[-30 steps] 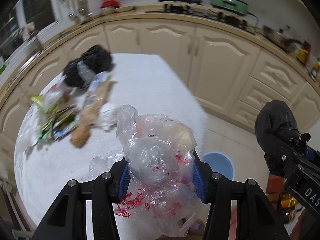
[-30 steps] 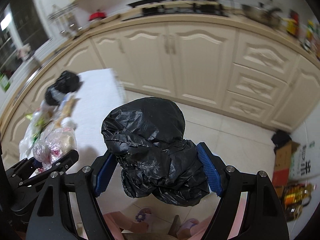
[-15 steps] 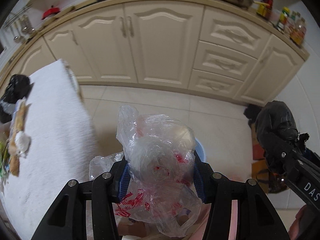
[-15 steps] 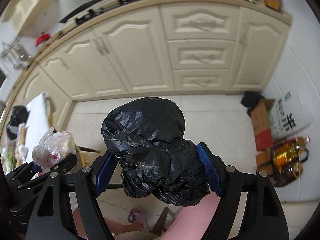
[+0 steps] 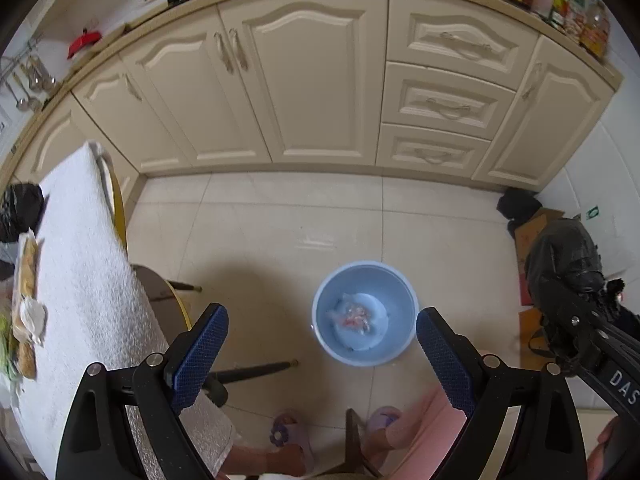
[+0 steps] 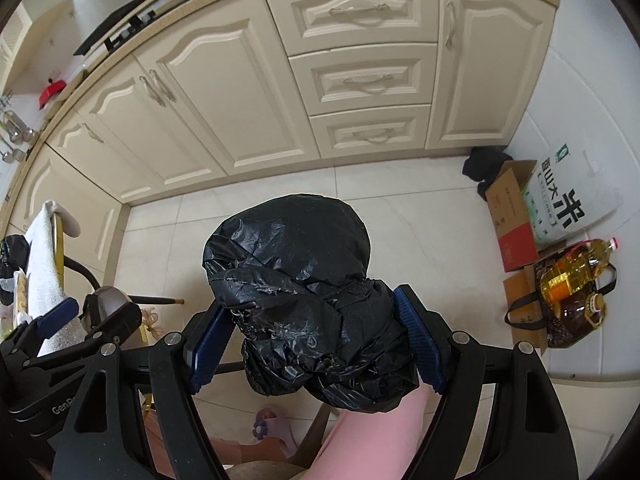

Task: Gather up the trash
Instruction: 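Carry both bags to the blue bucket and open both grippers over it, then return both tools to the table above the remaining trash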

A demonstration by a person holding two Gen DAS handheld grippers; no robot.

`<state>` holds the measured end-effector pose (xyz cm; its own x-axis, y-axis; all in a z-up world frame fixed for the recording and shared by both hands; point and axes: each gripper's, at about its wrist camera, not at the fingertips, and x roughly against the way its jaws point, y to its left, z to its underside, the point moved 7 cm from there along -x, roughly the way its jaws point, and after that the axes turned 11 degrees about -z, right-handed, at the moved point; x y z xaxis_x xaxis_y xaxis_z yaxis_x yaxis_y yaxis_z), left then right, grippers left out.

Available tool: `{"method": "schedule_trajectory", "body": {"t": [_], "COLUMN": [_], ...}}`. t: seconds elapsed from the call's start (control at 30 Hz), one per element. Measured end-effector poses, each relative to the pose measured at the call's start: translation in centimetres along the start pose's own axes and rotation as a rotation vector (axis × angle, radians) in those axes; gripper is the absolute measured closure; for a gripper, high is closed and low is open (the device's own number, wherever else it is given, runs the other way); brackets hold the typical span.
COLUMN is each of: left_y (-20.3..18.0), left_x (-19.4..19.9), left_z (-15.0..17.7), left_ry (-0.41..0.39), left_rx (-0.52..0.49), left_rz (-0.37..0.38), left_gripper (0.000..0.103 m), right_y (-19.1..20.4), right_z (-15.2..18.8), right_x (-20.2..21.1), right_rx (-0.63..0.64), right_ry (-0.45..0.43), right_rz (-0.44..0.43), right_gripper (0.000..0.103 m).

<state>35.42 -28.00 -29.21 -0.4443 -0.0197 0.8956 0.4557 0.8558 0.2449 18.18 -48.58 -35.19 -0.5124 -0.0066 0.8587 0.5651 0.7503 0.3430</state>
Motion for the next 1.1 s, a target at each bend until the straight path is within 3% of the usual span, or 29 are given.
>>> {"method": "schedule_trajectory", "body": {"t": [0.27,0.37,0.5,0.67,1.1], "left_y": [1.7,2.5,3.5,3.7,4.8], "left_x": [0.6,2.6,3.6,4.1,6.1], "left_z": [0.3,1.9,3.0,3.8,4.8], "left_ry": [-0.003,-0.011,-0.018,-0.024,-0.043], "left_rx": [0.066,0.09,0.113,0.1,0.112], "left_rz": [-0.028,-0.031,-0.035,-0.059,-0.017], "left_gripper": [0.01,0.01,0.01,0.01,0.01], "right_y": [3.1,4.5,5.6,6.1,7.2], "right_z": [0.5,0.4,0.5,0.6,1.1], "right_x": [-1.3,-1.3,-1.2,-0.9,1.2], "right_rx": [0.053,0.069,0.085,0.098,0.113], "right_ry": [0.033,0.03,0.038,0.039,0.011], "right_rz": [-0.055,-0.079,-0.088,-0.083,-0.066], "right_gripper": [0.023,0.021,0.004,0.004,0.004]}}
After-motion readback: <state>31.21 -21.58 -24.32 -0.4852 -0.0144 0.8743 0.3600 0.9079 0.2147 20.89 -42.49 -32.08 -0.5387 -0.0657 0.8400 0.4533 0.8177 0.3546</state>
